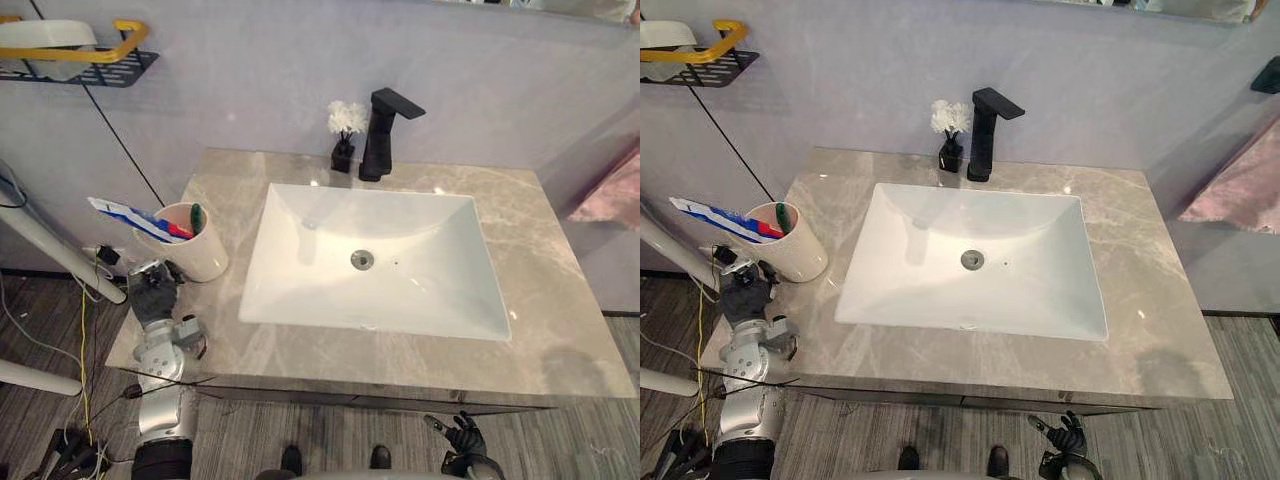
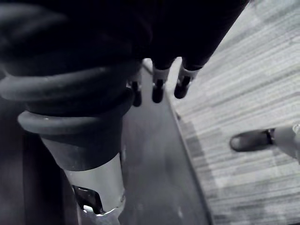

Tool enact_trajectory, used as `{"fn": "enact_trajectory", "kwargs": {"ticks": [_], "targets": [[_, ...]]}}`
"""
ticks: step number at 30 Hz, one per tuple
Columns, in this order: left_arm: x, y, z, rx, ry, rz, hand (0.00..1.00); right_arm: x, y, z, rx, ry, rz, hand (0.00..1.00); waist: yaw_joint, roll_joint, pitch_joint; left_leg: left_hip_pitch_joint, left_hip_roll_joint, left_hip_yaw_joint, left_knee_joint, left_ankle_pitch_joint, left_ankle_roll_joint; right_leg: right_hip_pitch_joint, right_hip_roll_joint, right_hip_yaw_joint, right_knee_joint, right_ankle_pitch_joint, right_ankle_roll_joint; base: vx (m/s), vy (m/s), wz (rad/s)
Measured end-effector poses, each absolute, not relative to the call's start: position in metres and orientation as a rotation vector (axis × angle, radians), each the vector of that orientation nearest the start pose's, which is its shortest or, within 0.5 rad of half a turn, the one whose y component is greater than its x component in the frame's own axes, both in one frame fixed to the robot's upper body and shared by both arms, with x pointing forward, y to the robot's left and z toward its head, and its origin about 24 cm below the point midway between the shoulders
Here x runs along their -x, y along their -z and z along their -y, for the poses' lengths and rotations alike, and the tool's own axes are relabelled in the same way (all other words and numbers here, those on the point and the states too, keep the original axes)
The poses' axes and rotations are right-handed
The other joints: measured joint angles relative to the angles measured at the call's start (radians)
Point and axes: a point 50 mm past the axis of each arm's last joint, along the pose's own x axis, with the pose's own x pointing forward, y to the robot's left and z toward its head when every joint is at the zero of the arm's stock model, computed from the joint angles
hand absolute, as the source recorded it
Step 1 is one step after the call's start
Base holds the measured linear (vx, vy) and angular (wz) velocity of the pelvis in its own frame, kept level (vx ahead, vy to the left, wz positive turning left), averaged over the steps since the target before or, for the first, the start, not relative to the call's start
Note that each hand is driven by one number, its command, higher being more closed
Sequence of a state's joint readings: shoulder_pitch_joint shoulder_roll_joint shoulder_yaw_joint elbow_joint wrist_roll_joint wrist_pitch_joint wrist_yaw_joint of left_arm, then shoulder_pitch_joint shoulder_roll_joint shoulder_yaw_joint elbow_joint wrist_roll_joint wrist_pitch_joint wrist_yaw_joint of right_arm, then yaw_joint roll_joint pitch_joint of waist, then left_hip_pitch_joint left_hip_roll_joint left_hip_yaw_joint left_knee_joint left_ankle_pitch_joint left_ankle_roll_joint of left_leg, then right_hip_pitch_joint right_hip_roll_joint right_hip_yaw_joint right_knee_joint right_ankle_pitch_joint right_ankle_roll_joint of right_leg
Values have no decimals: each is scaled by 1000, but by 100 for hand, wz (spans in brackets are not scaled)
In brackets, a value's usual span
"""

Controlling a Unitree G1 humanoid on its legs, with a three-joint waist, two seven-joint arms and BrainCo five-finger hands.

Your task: Organize washtable

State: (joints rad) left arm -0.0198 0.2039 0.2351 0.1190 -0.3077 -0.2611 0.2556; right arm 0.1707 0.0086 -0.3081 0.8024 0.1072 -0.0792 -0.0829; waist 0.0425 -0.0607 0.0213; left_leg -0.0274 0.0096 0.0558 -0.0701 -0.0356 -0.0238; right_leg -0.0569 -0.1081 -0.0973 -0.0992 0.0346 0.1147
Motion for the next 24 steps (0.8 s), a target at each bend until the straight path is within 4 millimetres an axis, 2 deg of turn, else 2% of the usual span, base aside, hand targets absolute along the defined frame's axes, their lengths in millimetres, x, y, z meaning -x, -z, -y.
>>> {"fn": "enact_trajectory", "kwargs": {"ticks": [14, 24], "targets": [[-245, -72, -278, 102, -583, 256, 100, -108, 139, 217, -163, 492, -860, 0, -3, -2, 29, -19, -6, 28, 3, 0, 1, -36, -2, 46, -3, 22, 1, -30, -6, -9], [-235, -71, -278, 83, -554, 256, 100, -108, 139, 217, -164, 493, -860, 0, -13, -5, 32, -12, -11, 13, 9, 1, 3, -17, -7, 30, 0, 22, 1, -6, -5, 3]]}}
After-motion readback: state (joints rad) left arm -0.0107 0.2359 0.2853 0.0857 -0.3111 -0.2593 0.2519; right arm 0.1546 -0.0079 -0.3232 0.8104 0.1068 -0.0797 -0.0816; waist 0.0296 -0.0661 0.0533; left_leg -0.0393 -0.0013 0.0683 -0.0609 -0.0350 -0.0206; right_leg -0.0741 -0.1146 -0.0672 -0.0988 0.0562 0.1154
